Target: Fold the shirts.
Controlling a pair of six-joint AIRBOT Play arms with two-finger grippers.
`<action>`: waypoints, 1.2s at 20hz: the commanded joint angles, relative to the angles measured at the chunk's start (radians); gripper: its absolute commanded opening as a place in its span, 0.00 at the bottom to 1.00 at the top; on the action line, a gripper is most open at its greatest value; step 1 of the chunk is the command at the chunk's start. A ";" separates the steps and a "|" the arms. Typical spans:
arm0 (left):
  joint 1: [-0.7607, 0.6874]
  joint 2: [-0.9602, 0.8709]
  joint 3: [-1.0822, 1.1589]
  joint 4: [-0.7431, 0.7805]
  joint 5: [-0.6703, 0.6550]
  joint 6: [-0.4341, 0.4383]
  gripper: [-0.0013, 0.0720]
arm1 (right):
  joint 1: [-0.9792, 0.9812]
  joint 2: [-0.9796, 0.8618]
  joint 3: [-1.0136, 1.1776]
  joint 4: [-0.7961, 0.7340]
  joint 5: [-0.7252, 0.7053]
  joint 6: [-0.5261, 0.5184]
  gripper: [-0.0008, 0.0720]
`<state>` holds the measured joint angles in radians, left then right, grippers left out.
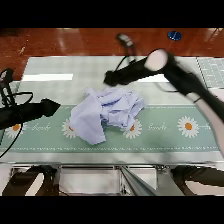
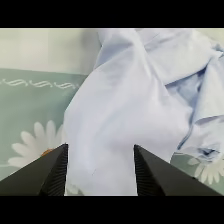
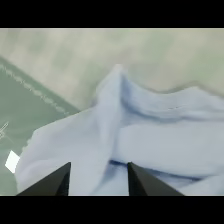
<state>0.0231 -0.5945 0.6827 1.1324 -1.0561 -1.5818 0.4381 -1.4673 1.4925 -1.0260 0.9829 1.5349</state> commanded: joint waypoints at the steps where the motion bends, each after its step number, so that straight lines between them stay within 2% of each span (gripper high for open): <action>1: 0.135 -0.005 -0.007 0.023 -0.086 0.003 0.71 | -0.328 0.159 -0.010 -0.209 0.211 0.031 0.58; 3: 0.262 -0.018 -0.050 -0.024 -0.112 0.004 0.71 | -0.529 0.285 -0.150 -0.282 0.217 0.040 0.58; 4: 0.291 -0.048 -0.095 -0.117 -0.119 0.037 0.71 | -0.631 0.350 -0.263 -0.256 0.188 0.040 0.57; 5: 0.297 -0.091 -0.140 -0.222 -0.129 0.116 0.71 | -0.713 0.405 -0.378 -0.198 0.148 0.026 0.57; 7: 0.287 -0.220 -0.198 -0.377 -0.185 0.248 0.71 | -0.835 0.489 -0.599 -0.035 0.098 -0.077 0.57; 9: 0.258 -0.344 -0.203 -0.478 -0.212 0.386 0.71 | -0.890 0.527 -0.754 0.079 0.093 -0.167 0.57; 10: 0.234 -0.392 -0.196 -0.484 -0.188 0.424 0.71 | -0.892 0.529 -0.807 0.104 0.092 -0.191 0.57; 14: 0.102 -0.536 -0.154 -0.486 -0.048 0.438 0.71 | -0.845 0.520 -0.924 0.151 0.071 -0.216 0.57; 17: -0.003 -0.630 -0.093 -0.484 -0.035 0.444 0.70 | -0.751 0.467 -0.933 0.161 0.043 -0.204 0.57; 18: -0.024 -0.658 -0.068 -0.482 -0.037 0.444 0.59 | -0.716 0.443 -0.934 0.171 0.029 -0.200 0.57; 19: -0.031 -0.680 -0.045 -0.482 -0.046 0.444 0.25 | -0.678 0.415 -0.933 0.192 0.017 -0.196 0.57; 20: -0.032 -0.695 -0.026 -0.482 -0.056 0.444 0.05 | -0.641 0.388 -0.933 0.225 0.003 -0.197 0.57; 24: -0.028 -0.700 0.021 -0.481 -0.060 0.444 0.04 | -0.483 0.271 -0.929 0.368 -0.092 -0.222 0.57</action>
<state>0.0063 -1.2739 0.6685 0.6518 -1.1137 -1.1427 -0.1463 -1.1217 0.5652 -0.7654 0.9531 1.3323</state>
